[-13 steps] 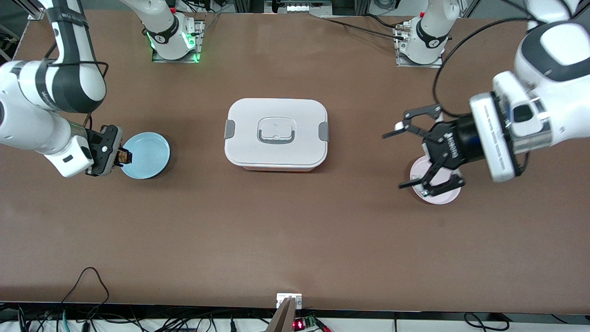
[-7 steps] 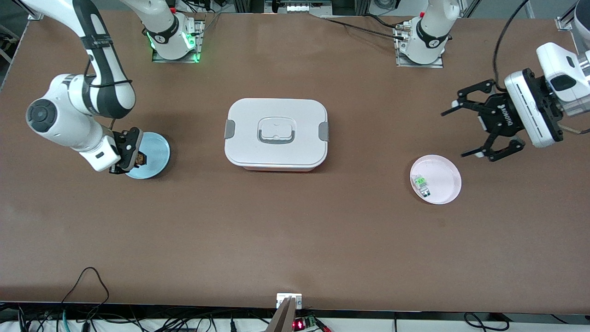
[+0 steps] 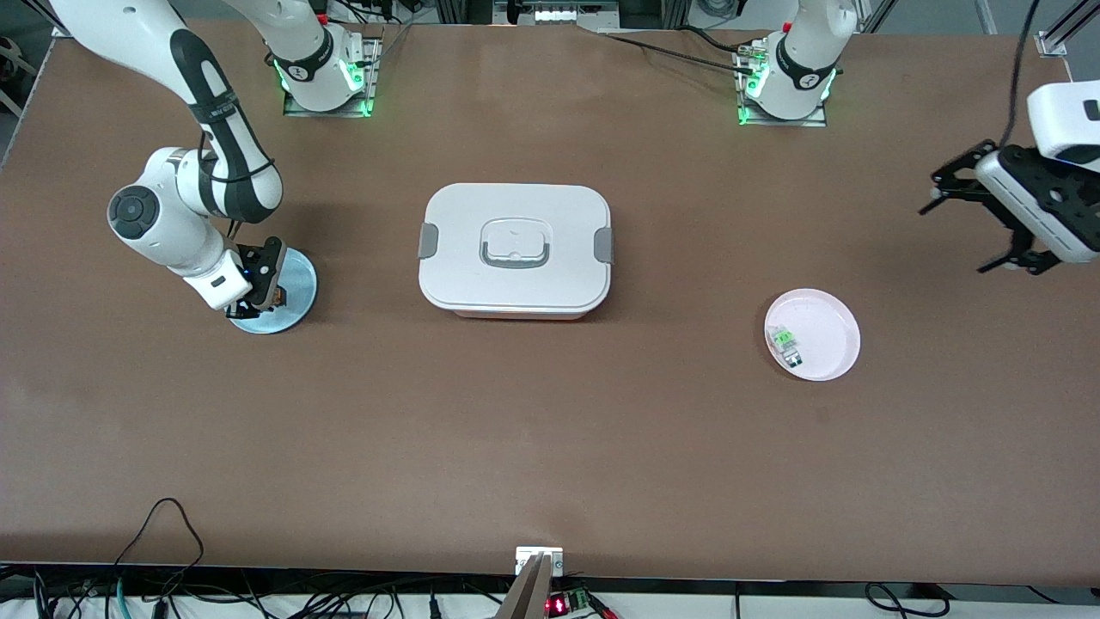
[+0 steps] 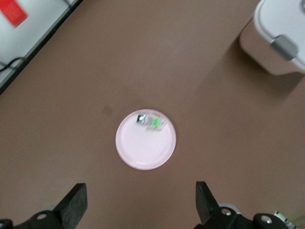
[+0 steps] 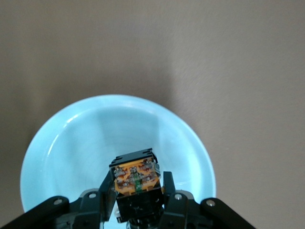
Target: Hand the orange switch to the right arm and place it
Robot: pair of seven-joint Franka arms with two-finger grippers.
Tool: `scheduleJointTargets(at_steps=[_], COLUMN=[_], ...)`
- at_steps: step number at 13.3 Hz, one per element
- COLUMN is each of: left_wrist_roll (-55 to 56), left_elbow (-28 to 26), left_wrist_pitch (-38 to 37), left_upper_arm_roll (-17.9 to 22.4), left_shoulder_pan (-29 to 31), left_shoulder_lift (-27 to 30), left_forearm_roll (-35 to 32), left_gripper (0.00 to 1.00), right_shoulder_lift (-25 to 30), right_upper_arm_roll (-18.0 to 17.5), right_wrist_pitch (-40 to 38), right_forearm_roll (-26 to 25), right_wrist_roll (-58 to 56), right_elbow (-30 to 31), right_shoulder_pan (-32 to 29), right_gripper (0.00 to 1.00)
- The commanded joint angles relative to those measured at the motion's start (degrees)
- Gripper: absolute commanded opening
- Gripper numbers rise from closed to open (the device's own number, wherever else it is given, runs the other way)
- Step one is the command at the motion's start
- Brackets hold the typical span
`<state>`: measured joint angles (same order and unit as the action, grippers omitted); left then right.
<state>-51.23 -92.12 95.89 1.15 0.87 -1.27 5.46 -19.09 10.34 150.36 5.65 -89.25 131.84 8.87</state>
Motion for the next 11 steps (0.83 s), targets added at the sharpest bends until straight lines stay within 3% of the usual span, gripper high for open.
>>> scheduleJointTargets(at_steps=[1, 3, 5, 6, 8, 11], left_wrist_roll=[4.5, 4.6, 4.2, 5.0, 8.1, 32.3], left_elbow=[-1.0, -0.9, -1.0, -1.1, -1.1, -1.3], left_wrist_pitch=[5.2, 6.4, 5.3, 3.5, 3.2, -0.6], left_upper_arm_roll=[0.6, 0.6, 0.7, 0.7, 0.7, 0.7], left_shoulder_pan=[-1.0, -1.5, -1.2, -1.2, -0.9, -1.1], left_shoulder_lift=[0.7, 1.9, 2.1, 2.1, 2.1, 2.4], left_forearm_roll=[-10.5, -13.5, -13.9, -13.7, -13.1, -11.9], left_gripper=[1.0, 1.0, 1.0, 1.0, 1.0, 1.0], right_shoulder_lift=[-0.5, -0.7, -0.7, -0.5, 0.5, 2.7], right_upper_arm_roll=[-0.4, -0.5, -0.5, -0.6, -0.8, -0.9], right_wrist_pitch=[1.6, 1.8, 1.8, 1.8, 0.1, -7.8], right_forearm_roll=[-0.1, 0.2, 0.3, 0.2, 0.2, 0.2], right_wrist_roll=[-1.3, -1.2, -0.5, -0.5, 2.7, 15.9], right_elbow=[0.9, 0.9, 0.7, 0.6, -1.0, -3.9], right_shoulder_pan=[-0.8, -0.8, -0.8, -0.8, -0.6, -0.1], right_gripper=[0.0, 0.0, 0.44, 0.99, 1.0, 1.0])
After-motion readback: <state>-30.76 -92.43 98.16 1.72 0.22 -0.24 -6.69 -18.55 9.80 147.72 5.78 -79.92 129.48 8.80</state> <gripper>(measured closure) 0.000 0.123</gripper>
